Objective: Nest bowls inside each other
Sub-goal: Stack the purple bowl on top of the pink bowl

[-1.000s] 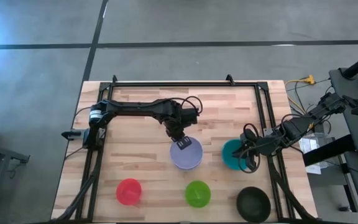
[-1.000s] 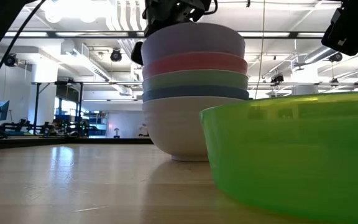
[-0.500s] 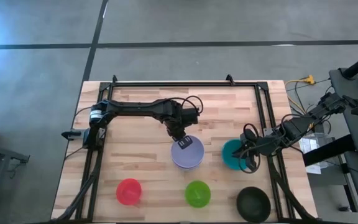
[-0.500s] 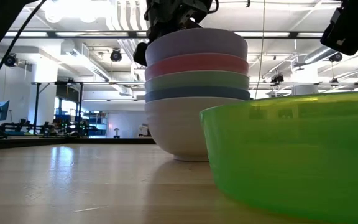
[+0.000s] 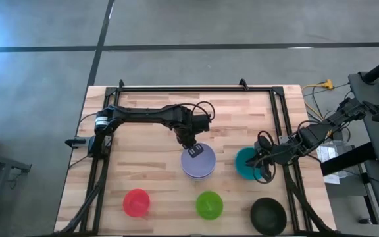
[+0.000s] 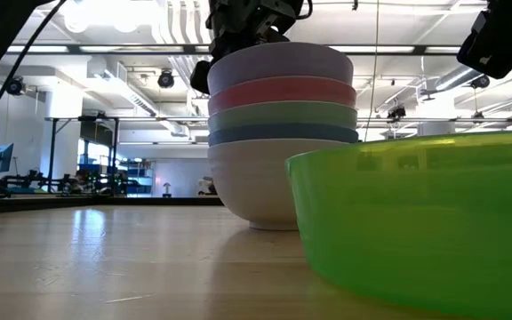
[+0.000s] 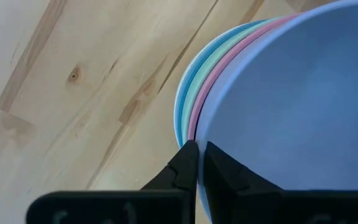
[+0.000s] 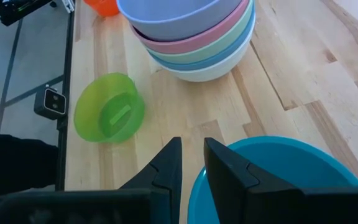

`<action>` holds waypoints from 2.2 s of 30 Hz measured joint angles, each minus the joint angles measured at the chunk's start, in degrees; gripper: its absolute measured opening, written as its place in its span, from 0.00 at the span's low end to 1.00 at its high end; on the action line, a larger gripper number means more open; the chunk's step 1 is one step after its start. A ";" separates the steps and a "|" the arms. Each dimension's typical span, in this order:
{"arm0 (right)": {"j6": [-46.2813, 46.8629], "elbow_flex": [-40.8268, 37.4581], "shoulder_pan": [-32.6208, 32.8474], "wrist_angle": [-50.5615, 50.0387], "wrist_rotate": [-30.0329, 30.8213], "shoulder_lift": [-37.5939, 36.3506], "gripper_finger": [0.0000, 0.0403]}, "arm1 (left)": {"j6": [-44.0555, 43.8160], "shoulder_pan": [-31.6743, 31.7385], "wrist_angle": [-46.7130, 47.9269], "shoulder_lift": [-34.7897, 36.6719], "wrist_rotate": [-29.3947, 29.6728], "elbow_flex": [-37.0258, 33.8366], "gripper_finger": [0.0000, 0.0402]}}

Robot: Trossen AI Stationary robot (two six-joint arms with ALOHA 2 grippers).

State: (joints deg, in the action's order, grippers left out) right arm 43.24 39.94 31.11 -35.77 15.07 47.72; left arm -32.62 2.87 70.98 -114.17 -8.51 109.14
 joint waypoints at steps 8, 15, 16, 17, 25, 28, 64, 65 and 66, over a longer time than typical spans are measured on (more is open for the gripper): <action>-0.43 0.00 0.00 0.00 0.04 0.00 0.16 | 0.44 0.00 -0.04 0.00 0.02 0.00 0.00; -0.38 0.00 0.00 0.02 0.04 0.00 0.16 | 0.78 0.05 -0.33 -0.02 -0.40 -0.02 0.02; -0.37 0.00 0.00 0.02 0.04 0.00 0.16 | 1.35 0.07 -0.35 -0.02 -0.73 -0.02 0.04; -0.33 0.00 0.00 0.02 0.03 0.00 0.16 | 1.58 0.08 -0.33 -0.02 -1.01 -0.02 0.06; 0.24 0.00 0.00 0.04 0.02 0.00 0.16 | 1.53 0.09 -0.33 -0.02 -1.38 -0.02 0.25; 0.24 0.00 0.00 0.04 0.02 0.00 0.16 | 1.51 0.13 -0.32 -0.02 -0.80 -0.02 0.31; 1.85 -2.00 0.00 0.02 -0.02 -0.02 0.16 | 2.18 0.66 -6.34 0.46 0.24 1.40 0.10; 2.04 -2.21 0.00 0.07 -0.02 -0.02 0.16 | 2.55 0.68 -6.29 0.46 0.14 1.22 0.05; 2.24 -2.40 0.00 0.08 -0.02 -0.02 0.16 | 2.87 0.68 -6.17 0.44 0.09 1.16 0.03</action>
State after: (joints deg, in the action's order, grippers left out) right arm 45.48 37.55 31.11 -35.69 15.05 47.70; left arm -29.75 3.55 64.81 -113.73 -8.43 110.30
